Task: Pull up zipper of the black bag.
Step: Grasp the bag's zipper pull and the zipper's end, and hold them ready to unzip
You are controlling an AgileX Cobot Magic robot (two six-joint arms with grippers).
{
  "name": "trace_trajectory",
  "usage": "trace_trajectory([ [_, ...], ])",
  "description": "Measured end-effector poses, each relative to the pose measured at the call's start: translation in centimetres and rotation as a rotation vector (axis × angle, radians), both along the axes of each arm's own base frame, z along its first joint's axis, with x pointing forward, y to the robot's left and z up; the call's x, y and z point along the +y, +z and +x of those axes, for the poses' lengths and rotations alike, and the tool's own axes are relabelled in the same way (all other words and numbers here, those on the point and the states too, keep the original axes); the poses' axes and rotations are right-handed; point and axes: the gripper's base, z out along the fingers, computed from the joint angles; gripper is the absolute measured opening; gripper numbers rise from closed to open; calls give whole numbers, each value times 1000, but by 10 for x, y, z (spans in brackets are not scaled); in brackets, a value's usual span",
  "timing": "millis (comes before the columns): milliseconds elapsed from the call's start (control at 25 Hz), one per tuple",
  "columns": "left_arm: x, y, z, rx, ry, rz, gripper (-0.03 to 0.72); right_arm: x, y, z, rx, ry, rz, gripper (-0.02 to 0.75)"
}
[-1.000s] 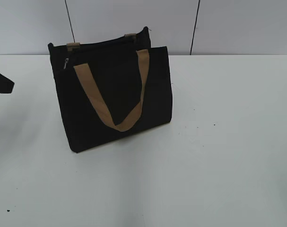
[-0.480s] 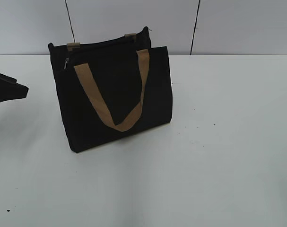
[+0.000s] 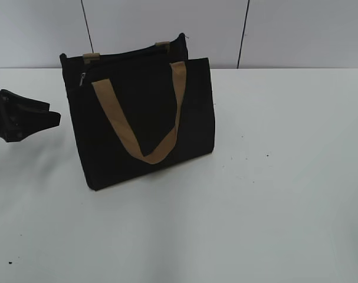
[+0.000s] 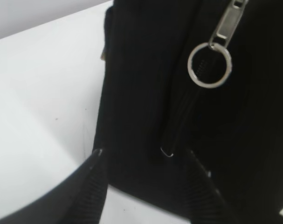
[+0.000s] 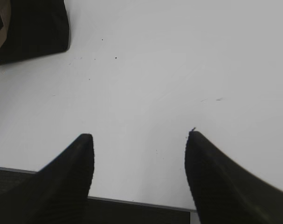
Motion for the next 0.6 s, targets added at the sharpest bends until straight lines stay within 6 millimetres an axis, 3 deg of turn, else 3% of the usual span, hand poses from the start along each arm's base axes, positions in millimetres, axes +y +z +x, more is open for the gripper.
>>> trace_trajectory([
  [600,-41,-26,8,-59,-173,98,403,0,0,0,0,0,0,473],
])
